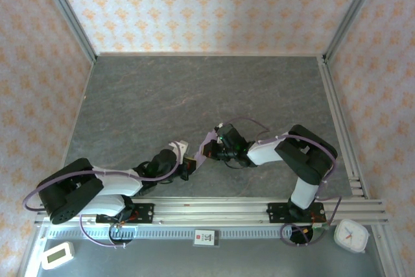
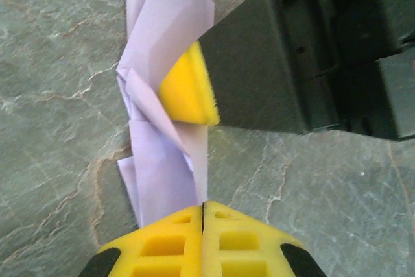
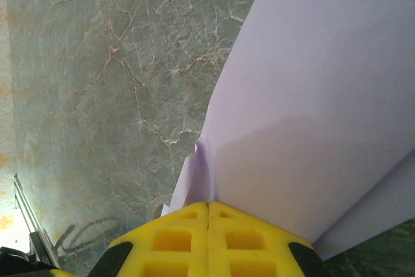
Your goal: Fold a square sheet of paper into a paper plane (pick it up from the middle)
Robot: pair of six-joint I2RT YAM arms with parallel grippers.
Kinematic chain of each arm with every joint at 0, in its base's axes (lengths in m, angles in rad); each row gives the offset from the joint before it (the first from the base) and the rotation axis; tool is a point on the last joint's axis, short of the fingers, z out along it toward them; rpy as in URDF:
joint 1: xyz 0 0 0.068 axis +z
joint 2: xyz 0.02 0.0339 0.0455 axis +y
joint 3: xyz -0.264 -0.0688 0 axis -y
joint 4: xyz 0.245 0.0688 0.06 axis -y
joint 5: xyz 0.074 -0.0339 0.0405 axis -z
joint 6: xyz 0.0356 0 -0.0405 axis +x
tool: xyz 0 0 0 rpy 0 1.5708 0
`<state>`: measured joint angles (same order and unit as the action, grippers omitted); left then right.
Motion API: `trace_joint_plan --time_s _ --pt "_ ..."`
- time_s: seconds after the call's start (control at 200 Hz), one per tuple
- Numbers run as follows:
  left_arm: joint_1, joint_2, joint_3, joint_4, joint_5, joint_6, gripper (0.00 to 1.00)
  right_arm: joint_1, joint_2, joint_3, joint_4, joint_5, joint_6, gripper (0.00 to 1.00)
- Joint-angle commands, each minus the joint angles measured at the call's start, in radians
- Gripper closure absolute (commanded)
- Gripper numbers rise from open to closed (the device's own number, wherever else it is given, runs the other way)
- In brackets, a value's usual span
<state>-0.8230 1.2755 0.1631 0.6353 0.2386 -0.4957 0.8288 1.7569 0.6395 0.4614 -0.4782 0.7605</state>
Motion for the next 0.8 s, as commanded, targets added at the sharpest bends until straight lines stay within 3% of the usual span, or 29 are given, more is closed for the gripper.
trace_joint_plan --time_s 0.0,0.325,0.611,0.796 --pt "-0.011 -0.002 0.046 -0.028 0.049 0.022 1.0 0.015 0.098 -0.022 -0.126 0.082 -0.001 1.0" --pt "-0.025 0.123 0.075 0.045 0.073 0.04 1.0 0.015 0.093 -0.03 -0.125 0.083 0.002 1.0" --pt "-0.023 0.163 0.079 0.002 -0.065 0.018 1.0 0.015 0.089 -0.033 -0.129 0.084 0.001 1.0" --pt "-0.023 0.167 0.006 0.04 -0.065 -0.024 1.0 0.014 0.078 0.003 -0.158 0.08 -0.016 1.0"
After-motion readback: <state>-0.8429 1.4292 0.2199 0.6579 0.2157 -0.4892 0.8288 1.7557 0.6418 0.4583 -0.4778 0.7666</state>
